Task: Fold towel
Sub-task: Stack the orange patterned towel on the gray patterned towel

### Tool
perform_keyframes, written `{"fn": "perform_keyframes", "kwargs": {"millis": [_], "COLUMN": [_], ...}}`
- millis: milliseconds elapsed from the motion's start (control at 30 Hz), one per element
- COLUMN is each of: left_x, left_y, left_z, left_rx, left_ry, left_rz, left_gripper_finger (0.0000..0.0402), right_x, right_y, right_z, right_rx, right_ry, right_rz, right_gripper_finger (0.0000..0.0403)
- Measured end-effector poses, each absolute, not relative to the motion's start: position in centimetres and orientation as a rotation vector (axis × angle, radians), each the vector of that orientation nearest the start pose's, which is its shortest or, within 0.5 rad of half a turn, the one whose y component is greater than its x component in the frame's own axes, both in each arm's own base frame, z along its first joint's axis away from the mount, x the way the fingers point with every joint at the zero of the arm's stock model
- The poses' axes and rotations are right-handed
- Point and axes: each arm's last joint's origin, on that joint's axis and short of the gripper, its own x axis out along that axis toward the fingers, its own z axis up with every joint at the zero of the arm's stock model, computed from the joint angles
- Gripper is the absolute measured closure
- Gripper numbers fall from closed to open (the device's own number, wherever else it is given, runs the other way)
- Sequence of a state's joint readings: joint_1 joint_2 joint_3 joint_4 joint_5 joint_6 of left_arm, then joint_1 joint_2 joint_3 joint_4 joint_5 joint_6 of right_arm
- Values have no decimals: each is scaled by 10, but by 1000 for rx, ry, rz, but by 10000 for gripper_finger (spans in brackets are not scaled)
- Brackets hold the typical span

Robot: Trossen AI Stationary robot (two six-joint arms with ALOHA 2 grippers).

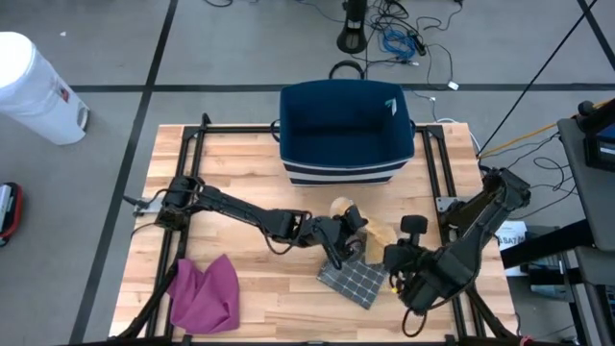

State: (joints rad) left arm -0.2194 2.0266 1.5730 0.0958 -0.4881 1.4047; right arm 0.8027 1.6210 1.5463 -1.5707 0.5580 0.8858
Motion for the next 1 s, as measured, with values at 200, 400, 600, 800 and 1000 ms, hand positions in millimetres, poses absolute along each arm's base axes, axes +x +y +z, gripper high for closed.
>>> {"fn": "perform_keyframes", "kwargs": {"millis": [200,400,600,800,1000], "left_x": [469,472,473,473,472], "left_y": [-63,-50,-53,-63,-69], "left_z": [258,262,264,265,267], "left_rx": [1513,1493,1479,1469,1474], "left_ry": [410,340,229,143,-15], "left_rz": [-42,-58,-143,-213,-348], "left_gripper_finger": [400,400,400,400,399], "right_x": [197,194,188,183,185], "right_y": [182,180,186,200,223], "right_z": [324,328,327,330,344], "right_rx": [-340,-353,-325,-244,-178], "right_ry": [1215,1232,1281,1277,1132], "right_rz": [-260,-217,-158,-74,111], "right_gripper_finger": [403,402,402,402,402]}}
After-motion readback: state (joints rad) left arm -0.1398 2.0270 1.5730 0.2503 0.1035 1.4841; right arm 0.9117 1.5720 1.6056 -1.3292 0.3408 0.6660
